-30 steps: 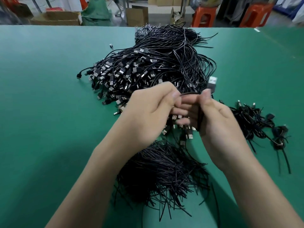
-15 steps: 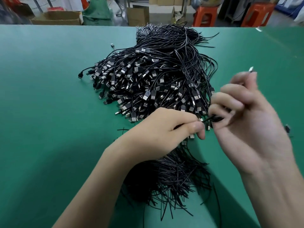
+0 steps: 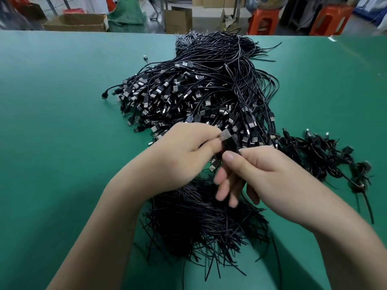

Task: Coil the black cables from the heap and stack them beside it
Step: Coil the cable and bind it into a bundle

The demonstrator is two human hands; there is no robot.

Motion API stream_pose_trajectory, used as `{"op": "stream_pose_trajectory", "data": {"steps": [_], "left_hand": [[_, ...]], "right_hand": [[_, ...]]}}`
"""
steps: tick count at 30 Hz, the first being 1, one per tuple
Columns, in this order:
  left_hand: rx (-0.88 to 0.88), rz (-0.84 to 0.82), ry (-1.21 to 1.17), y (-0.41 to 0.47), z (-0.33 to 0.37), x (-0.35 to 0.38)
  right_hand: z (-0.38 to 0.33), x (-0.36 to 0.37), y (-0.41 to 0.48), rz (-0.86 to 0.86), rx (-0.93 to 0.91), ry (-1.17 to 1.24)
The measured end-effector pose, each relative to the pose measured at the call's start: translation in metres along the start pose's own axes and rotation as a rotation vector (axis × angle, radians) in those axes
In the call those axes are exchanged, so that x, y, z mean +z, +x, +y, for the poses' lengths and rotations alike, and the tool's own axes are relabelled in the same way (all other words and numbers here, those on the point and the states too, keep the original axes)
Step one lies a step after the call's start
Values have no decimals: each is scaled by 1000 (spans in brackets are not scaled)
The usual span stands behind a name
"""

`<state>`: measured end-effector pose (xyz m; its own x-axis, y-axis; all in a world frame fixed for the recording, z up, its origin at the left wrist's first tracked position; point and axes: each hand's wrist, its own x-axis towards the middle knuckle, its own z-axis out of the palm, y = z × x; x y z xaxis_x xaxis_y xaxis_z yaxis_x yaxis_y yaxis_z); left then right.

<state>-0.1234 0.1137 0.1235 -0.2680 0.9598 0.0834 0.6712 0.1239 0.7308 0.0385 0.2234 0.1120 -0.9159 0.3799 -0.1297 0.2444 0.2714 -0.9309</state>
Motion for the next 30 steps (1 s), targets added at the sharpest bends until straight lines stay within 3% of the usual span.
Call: {"op": "stream_pose_trajectory", "data": {"steps": [4, 9, 16, 22, 26, 30], "left_hand": [[-33, 107, 4, -2, 9, 0], [-57, 203, -166, -3, 27, 21], [-92, 32, -78, 5, 33, 44], [-157, -143, 158, 4, 23, 46], [-145, -309, 93, 3, 11, 27], [-37, -74, -274, -2, -7, -3]], "right_hand": [[5, 5, 7, 176, 15, -116], [9, 7, 13, 310, -34, 479], [7, 2, 13, 365, -21, 850], [5, 3, 17, 536, -132, 864], [1, -6, 11, 482, -201, 804], [-2, -3, 6, 229, -211, 706]]}}
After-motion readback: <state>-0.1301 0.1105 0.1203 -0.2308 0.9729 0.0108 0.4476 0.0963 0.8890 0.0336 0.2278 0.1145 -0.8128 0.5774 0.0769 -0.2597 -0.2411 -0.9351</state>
